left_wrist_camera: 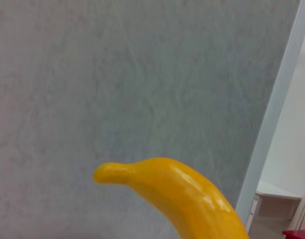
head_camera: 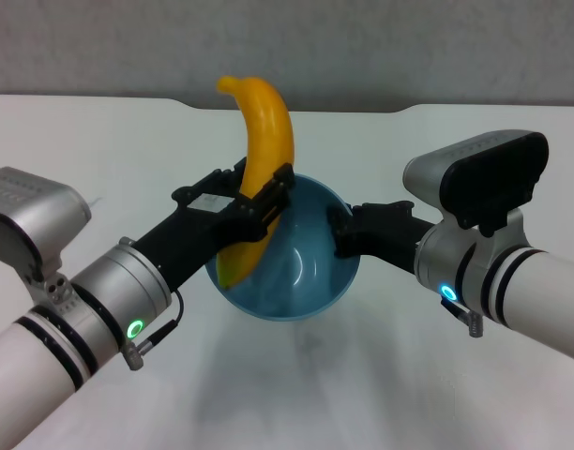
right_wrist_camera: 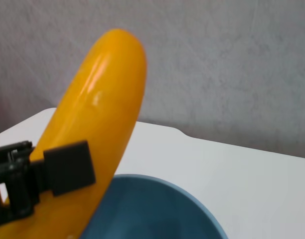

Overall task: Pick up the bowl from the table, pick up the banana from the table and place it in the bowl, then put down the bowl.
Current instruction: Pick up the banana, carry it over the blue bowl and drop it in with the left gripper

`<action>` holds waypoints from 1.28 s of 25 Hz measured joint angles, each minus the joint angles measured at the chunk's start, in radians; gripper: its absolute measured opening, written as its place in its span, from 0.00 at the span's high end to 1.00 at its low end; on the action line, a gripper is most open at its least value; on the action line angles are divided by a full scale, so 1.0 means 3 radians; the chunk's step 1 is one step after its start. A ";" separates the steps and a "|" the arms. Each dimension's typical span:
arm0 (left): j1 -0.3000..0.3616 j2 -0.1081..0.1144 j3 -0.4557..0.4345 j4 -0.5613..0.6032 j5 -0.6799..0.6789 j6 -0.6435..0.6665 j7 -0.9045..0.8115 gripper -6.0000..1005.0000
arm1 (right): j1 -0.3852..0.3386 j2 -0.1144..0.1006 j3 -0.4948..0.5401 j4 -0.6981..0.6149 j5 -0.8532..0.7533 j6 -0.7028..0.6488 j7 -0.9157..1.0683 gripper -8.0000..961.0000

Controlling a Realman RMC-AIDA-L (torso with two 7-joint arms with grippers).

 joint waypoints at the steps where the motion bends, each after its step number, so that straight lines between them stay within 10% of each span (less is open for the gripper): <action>1: 0.0000 0.0000 0.0000 0.0000 0.0000 0.0000 0.0000 0.49 | 0.0000 0.0000 0.0000 0.0000 0.0000 0.0000 0.0000 0.94; 32: -0.0109 -0.0010 0.0037 0.0245 0.0005 -0.0250 0.0109 0.22 | 0.0012 0.0000 0.0012 0.0000 -0.0002 0.0001 -0.0003 0.94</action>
